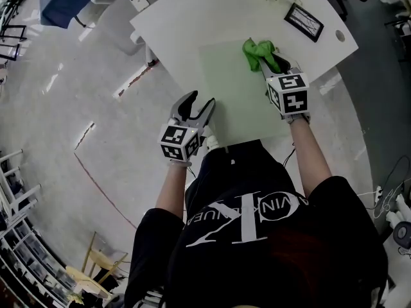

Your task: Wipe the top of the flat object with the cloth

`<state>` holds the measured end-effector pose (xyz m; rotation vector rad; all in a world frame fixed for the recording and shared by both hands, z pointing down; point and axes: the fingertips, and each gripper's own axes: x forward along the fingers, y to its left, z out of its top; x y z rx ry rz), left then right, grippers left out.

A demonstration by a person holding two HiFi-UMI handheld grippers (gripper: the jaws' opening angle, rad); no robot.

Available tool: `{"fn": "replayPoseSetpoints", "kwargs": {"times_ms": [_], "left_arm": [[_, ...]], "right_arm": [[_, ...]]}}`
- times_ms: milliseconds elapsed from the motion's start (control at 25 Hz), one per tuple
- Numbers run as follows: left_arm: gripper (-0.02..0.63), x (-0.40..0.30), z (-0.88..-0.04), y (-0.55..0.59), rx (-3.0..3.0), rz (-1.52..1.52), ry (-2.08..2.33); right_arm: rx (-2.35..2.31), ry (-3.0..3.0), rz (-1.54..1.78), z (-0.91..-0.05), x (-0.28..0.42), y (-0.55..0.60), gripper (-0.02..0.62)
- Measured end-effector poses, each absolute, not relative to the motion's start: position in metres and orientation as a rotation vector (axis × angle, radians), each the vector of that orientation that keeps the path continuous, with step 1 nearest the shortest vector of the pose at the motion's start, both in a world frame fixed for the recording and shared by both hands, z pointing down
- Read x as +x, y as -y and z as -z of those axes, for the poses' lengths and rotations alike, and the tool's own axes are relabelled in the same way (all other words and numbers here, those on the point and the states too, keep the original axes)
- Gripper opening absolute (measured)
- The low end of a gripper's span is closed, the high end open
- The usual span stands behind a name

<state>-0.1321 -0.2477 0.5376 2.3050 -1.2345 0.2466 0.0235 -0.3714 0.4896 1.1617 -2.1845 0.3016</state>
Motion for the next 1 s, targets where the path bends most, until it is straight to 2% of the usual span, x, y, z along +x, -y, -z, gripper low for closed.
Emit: {"fn": "replayPoseSetpoints", "kwargs": {"times_ms": [280, 480, 600, 840, 1000], "left_arm": [[0.233, -0.118, -0.539, 0.226, 2.338, -0.284, 1.175], [0.18, -0.112, -0.541, 0.216, 2.361, -0.323, 1.155], [0.127, -0.107, -0.54, 0.213, 2.367, -0.342, 1.147], [0.118, -0.107, -0.541, 0.211, 2.349, -0.328, 1.16], [0.12, -0.108, -0.542, 0.211, 2.346, -0.327, 1.163]], "right_arm": [[0.897, 2.302, -0.295, -0.49, -0.059, 0.316, 0.107], [0.763, 2.321, -0.257, -0.498, -0.096, 0.285, 0.107], [0.681, 2.295, -0.192, -0.505, -0.108, 0.271, 0.107], [0.568, 2.221, -0.054, -0.521, -0.113, 0.256, 0.107], [0.568, 2.212, -0.074, -0.523, -0.11, 0.258, 0.107]]}}
